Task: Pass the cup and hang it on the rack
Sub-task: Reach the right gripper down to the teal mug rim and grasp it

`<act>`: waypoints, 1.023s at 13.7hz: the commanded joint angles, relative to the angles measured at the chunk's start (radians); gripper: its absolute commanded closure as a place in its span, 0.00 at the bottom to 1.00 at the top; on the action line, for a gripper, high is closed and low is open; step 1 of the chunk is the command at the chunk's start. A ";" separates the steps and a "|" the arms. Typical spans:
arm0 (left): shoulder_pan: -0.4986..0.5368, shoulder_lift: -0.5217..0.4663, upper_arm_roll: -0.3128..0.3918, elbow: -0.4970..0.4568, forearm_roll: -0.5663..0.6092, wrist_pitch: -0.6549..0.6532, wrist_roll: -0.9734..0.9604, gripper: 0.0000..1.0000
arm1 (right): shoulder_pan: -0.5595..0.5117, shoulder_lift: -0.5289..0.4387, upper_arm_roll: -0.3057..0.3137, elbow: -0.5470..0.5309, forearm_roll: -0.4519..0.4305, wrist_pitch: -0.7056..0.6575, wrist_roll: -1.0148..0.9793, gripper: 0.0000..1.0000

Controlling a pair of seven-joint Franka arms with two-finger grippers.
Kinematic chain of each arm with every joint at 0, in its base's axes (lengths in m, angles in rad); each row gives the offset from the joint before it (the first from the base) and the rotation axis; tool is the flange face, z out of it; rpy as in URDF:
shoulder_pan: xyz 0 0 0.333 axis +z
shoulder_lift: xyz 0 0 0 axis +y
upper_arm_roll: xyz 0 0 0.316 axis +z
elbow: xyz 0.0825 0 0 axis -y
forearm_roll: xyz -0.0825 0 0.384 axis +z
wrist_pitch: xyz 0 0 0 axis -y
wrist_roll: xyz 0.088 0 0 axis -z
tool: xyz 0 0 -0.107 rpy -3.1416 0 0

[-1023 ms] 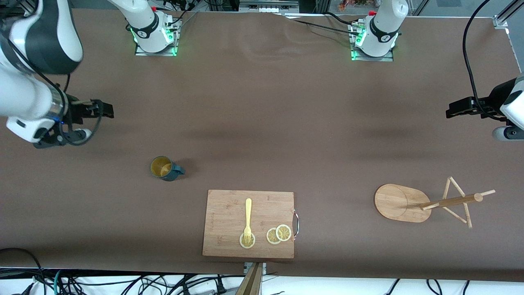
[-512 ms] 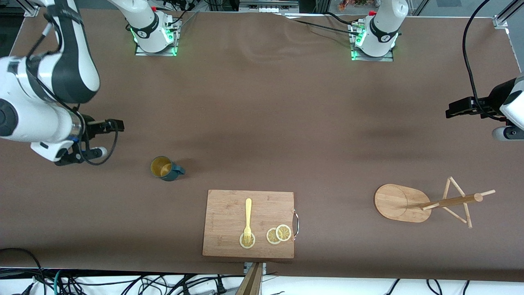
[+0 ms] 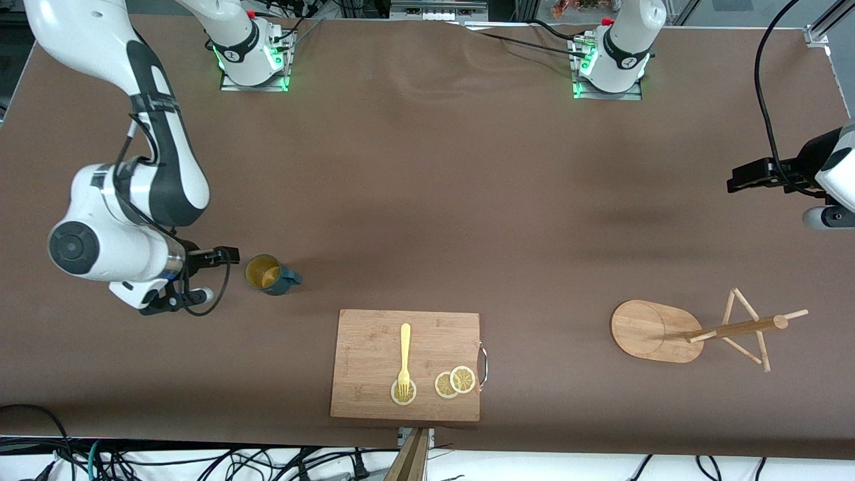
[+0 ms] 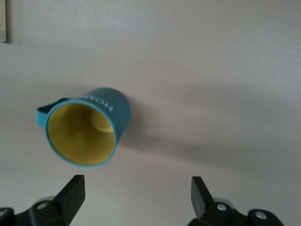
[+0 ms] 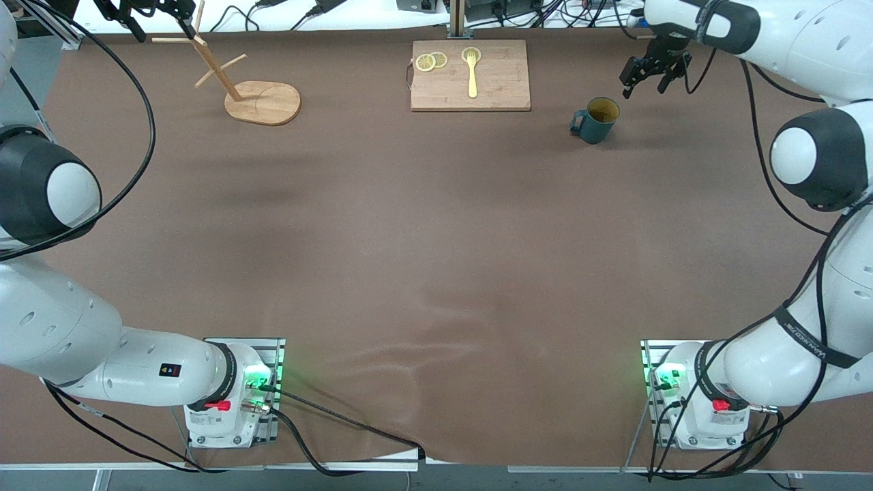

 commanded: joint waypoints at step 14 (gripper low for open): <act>0.005 -0.001 -0.001 0.002 -0.021 0.005 0.007 0.00 | 0.026 0.122 0.000 0.021 0.070 0.088 0.012 0.26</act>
